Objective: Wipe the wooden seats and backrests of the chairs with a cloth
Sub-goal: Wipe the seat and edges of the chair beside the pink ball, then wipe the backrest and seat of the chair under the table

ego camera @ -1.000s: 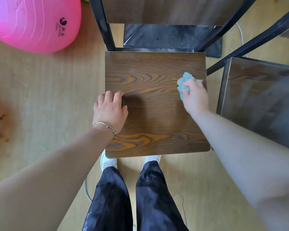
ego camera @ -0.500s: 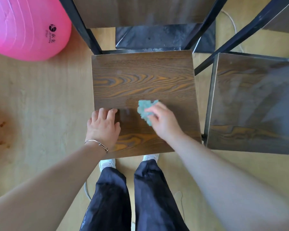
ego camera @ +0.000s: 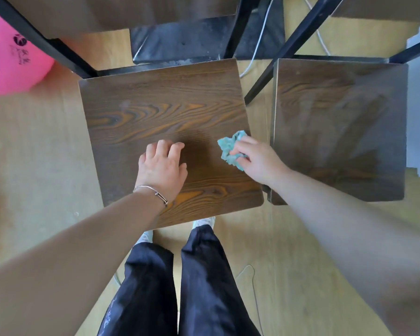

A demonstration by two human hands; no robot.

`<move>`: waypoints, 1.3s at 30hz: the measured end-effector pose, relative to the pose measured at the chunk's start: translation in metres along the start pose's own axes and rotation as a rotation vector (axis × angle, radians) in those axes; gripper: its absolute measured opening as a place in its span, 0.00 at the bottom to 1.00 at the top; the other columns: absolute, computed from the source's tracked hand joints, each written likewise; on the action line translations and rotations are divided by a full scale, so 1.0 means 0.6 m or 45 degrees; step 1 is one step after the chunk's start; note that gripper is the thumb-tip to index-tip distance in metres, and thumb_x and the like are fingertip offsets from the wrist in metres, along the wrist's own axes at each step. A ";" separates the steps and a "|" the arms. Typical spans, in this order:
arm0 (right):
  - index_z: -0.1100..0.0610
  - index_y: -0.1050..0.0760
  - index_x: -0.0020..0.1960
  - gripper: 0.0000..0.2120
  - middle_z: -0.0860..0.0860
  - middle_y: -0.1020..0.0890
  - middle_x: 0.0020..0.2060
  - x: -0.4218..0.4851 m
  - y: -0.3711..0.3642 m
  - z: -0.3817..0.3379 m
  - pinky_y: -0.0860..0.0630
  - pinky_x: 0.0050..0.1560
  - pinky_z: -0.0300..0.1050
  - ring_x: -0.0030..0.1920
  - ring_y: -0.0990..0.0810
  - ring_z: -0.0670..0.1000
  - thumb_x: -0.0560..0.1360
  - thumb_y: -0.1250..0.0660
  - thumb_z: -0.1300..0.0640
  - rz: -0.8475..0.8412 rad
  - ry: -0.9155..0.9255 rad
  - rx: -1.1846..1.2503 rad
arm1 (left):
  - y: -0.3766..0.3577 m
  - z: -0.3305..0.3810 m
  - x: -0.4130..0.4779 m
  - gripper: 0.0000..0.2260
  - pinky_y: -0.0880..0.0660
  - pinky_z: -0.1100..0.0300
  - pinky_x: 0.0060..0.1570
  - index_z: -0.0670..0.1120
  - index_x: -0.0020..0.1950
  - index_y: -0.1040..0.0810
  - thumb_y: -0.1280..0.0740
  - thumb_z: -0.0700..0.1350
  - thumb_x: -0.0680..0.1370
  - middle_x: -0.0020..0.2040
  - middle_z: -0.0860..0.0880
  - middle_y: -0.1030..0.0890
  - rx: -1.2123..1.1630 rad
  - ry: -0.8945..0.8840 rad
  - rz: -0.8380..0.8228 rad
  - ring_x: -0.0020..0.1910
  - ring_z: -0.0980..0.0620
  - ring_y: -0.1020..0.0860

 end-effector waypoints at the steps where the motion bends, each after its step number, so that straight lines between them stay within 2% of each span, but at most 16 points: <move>1: 0.58 0.23 0.49 0.06 0.50 0.25 0.46 -0.032 -0.014 0.005 0.35 0.38 0.42 0.39 0.29 0.48 0.75 0.35 0.65 0.000 0.004 0.025 | -0.002 0.007 -0.002 0.21 0.34 0.47 0.60 0.51 0.72 0.35 0.39 0.51 0.79 0.65 0.46 0.32 0.007 -0.017 -0.008 0.62 0.42 0.35; 4: 0.59 0.22 0.48 0.07 0.50 0.25 0.44 -0.120 -0.054 0.020 0.35 0.37 0.40 0.36 0.32 0.46 0.72 0.35 0.67 0.005 -0.032 0.055 | -0.011 0.022 -0.012 0.21 0.34 0.47 0.60 0.51 0.71 0.34 0.40 0.52 0.79 0.65 0.47 0.32 0.036 -0.078 -0.021 0.61 0.42 0.35; 8: 0.58 0.22 0.50 0.07 0.48 0.24 0.48 -0.178 -0.085 0.020 0.30 0.40 0.42 0.43 0.25 0.49 0.74 0.36 0.65 0.009 -0.126 0.074 | -0.027 0.031 -0.033 0.21 0.33 0.48 0.60 0.51 0.71 0.33 0.39 0.52 0.78 0.65 0.48 0.32 0.035 -0.130 -0.042 0.61 0.43 0.34; 10: 0.57 0.22 0.51 0.08 0.48 0.23 0.50 -0.183 -0.089 0.014 0.30 0.43 0.41 0.44 0.25 0.48 0.74 0.35 0.65 0.101 -0.252 0.154 | -0.032 0.026 -0.045 0.21 0.33 0.48 0.59 0.51 0.71 0.32 0.39 0.52 0.78 0.65 0.48 0.31 0.044 -0.148 -0.045 0.61 0.43 0.34; 14: 0.54 0.24 0.62 0.14 0.51 0.22 0.57 -0.187 -0.101 -0.012 0.27 0.52 0.43 0.52 0.22 0.51 0.77 0.34 0.62 0.457 -0.637 0.254 | -0.034 -0.006 -0.066 0.20 0.33 0.47 0.60 0.51 0.71 0.32 0.39 0.52 0.78 0.65 0.48 0.31 0.057 -0.153 -0.042 0.61 0.43 0.34; 17: 0.55 0.25 0.62 0.14 0.52 0.22 0.57 -0.178 -0.131 -0.055 0.30 0.50 0.40 0.54 0.22 0.52 0.77 0.35 0.63 0.559 -0.758 0.233 | -0.029 -0.052 -0.083 0.20 0.33 0.46 0.60 0.51 0.71 0.33 0.40 0.52 0.79 0.65 0.48 0.31 0.069 -0.142 -0.030 0.61 0.43 0.34; 20: 0.57 0.23 0.59 0.11 0.53 0.22 0.55 -0.154 -0.171 -0.116 0.29 0.47 0.42 0.53 0.22 0.55 0.77 0.34 0.63 0.521 -0.711 0.211 | -0.020 -0.115 -0.100 0.20 0.33 0.46 0.60 0.51 0.70 0.32 0.39 0.51 0.78 0.64 0.47 0.31 0.063 -0.098 -0.017 0.61 0.42 0.34; 24: 0.56 0.22 0.56 0.10 0.53 0.23 0.55 -0.113 -0.240 -0.219 0.24 0.49 0.49 0.53 0.22 0.56 0.75 0.35 0.64 0.463 -0.586 0.238 | -0.003 -0.214 -0.131 0.20 0.33 0.44 0.59 0.49 0.68 0.30 0.36 0.50 0.77 0.63 0.45 0.29 0.000 0.004 0.011 0.61 0.40 0.33; 28: 0.57 0.22 0.54 0.09 0.52 0.23 0.52 -0.078 -0.328 -0.340 0.22 0.43 0.51 0.48 0.22 0.57 0.75 0.35 0.64 0.375 -0.428 0.253 | 0.007 -0.313 -0.164 0.20 0.34 0.45 0.61 0.50 0.69 0.31 0.38 0.49 0.78 0.65 0.46 0.30 0.018 0.070 0.014 0.64 0.40 0.34; 31: 0.58 0.22 0.53 0.09 0.53 0.23 0.51 -0.069 -0.366 -0.401 0.21 0.45 0.52 0.47 0.21 0.57 0.74 0.36 0.65 0.287 -0.306 0.300 | 0.009 -0.371 -0.184 0.20 0.35 0.46 0.61 0.50 0.70 0.33 0.39 0.50 0.78 0.66 0.47 0.31 0.008 0.129 -0.007 0.65 0.41 0.36; 35: 0.57 0.21 0.54 0.11 0.52 0.22 0.54 -0.058 -0.294 -0.391 0.23 0.47 0.46 0.49 0.20 0.57 0.74 0.36 0.64 0.429 -0.270 0.185 | 0.016 -0.406 -0.201 0.20 0.35 0.47 0.61 0.50 0.70 0.33 0.39 0.50 0.78 0.67 0.47 0.32 -0.018 0.113 0.009 0.65 0.41 0.36; 39: 0.56 0.20 0.57 0.14 0.55 0.23 0.58 0.056 -0.197 -0.347 0.26 0.55 0.45 0.54 0.21 0.57 0.75 0.37 0.64 0.564 -0.279 0.036 | 0.022 -0.417 -0.202 0.20 0.35 0.47 0.61 0.50 0.70 0.33 0.39 0.50 0.78 0.67 0.47 0.32 -0.043 0.094 0.040 0.65 0.41 0.36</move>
Point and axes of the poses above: each hand's wrist, its own x-axis towards the middle knuckle, its own y-axis out of the back of the hand, z = x × y, the point moved 5 cm from there along x, towards the middle knuckle
